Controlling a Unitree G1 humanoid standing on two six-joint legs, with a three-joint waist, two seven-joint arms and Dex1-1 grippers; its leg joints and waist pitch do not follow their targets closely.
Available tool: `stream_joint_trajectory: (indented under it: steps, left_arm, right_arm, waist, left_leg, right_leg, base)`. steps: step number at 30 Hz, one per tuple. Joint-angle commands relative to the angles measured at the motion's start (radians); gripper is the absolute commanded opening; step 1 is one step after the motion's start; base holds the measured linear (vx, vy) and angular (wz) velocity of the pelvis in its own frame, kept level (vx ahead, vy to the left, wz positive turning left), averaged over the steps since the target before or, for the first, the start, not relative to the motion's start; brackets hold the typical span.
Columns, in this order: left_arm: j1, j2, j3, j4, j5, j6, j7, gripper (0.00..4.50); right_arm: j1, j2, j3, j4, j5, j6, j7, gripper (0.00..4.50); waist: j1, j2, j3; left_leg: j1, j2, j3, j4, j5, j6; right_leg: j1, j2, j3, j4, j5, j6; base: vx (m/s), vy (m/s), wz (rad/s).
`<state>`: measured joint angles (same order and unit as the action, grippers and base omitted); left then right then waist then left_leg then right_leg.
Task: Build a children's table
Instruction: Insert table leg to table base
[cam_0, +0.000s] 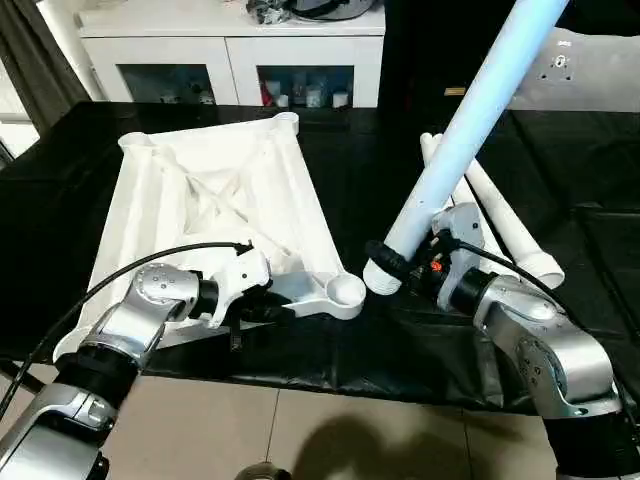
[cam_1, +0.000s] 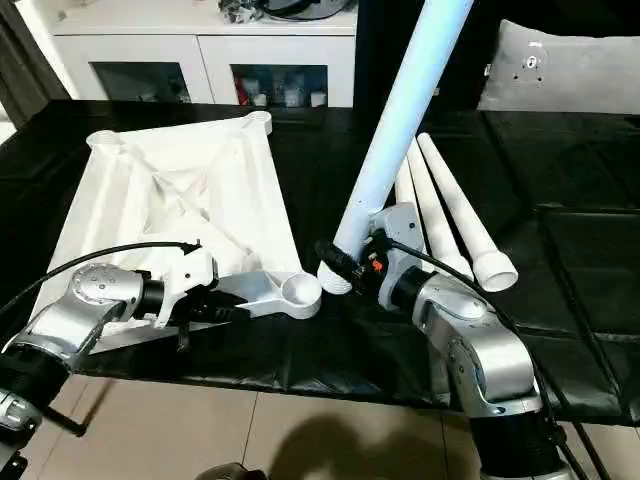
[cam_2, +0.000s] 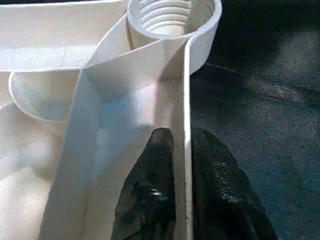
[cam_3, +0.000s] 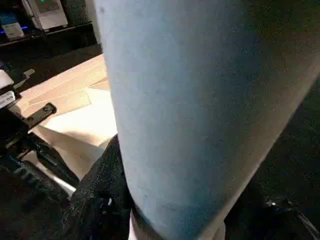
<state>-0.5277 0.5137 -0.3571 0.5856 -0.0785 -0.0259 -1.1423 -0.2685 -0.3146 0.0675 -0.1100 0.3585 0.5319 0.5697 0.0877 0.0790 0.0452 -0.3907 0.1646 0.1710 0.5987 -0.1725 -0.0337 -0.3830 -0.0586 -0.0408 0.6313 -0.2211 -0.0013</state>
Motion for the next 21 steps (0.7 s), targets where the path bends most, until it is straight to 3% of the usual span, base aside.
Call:
stream_joint_trajectory:
  steps: [1,8,9,14,15,21]
  left_arm:
    - [-0.011,0.018,-0.009,0.021,0.047,-0.014,0.018,0.26]
    - [-0.010,-0.008,-0.006,-0.021,0.032,-0.042,-0.006,0.00]
    - [-0.006,-0.013,-0.006,-0.029,0.024,-0.051,-0.023,0.00]
    - [0.026,-0.026,-0.025,-0.084,0.005,-0.063,-0.089,0.00]
    - [0.032,-0.030,-0.029,-0.092,0.007,-0.068,-0.090,0.00]
    - [0.032,-0.049,-0.001,-0.041,0.049,-0.097,0.013,0.00]
  right_arm:
    - [-0.028,0.005,0.003,0.007,0.004,0.004,0.000,1.91]
    - [-0.055,-0.007,0.053,0.031,-0.027,-0.023,0.044,1.91]
    - [-0.059,-0.013,0.065,0.032,-0.030,-0.022,0.058,1.91]
    - [-0.076,-0.031,0.111,0.021,-0.035,-0.004,0.114,1.91]
    - [-0.075,-0.034,0.115,0.017,-0.034,0.000,0.118,1.91]
    - [-0.056,-0.033,0.120,0.011,-0.038,-0.003,0.110,1.91]
  waist:
    - [0.002,-0.015,-0.063]
    - [0.001,-0.016,-0.064]
    - [0.002,-0.010,-0.065]
    - [0.009,-0.014,-0.069]
    - [0.010,-0.020,-0.068]
    - [0.018,-0.020,-0.061]
  left_leg:
    - [0.022,0.060,-0.022,-0.069,-0.181,0.005]
    - [0.022,0.060,-0.021,-0.068,-0.180,0.001]
    - [0.023,0.060,-0.022,-0.068,-0.179,0.000]
    - [0.021,0.062,-0.020,-0.062,-0.132,0.026]
    - [0.020,0.063,-0.019,-0.063,-0.136,0.030]
    - [0.025,0.064,-0.019,-0.069,-0.199,0.006]
  right_leg:
    - [0.034,-0.089,0.046,-0.077,-0.133,-0.200]
    - [0.034,-0.089,0.046,-0.075,-0.121,-0.207]
    - [0.033,-0.090,0.047,-0.074,-0.117,-0.208]
    - [0.035,-0.088,0.045,-0.065,-0.019,-0.223]
    - [0.035,-0.089,0.045,-0.066,-0.031,-0.223]
    - [0.029,-0.090,0.048,-0.079,-0.169,-0.193]
  base:
    - [0.000,0.000,0.00]
    - [0.000,0.000,0.00]
    - [0.000,0.000,0.00]
    - [0.000,0.000,0.00]
    - [0.000,0.000,0.00]
    - [0.000,0.000,0.00]
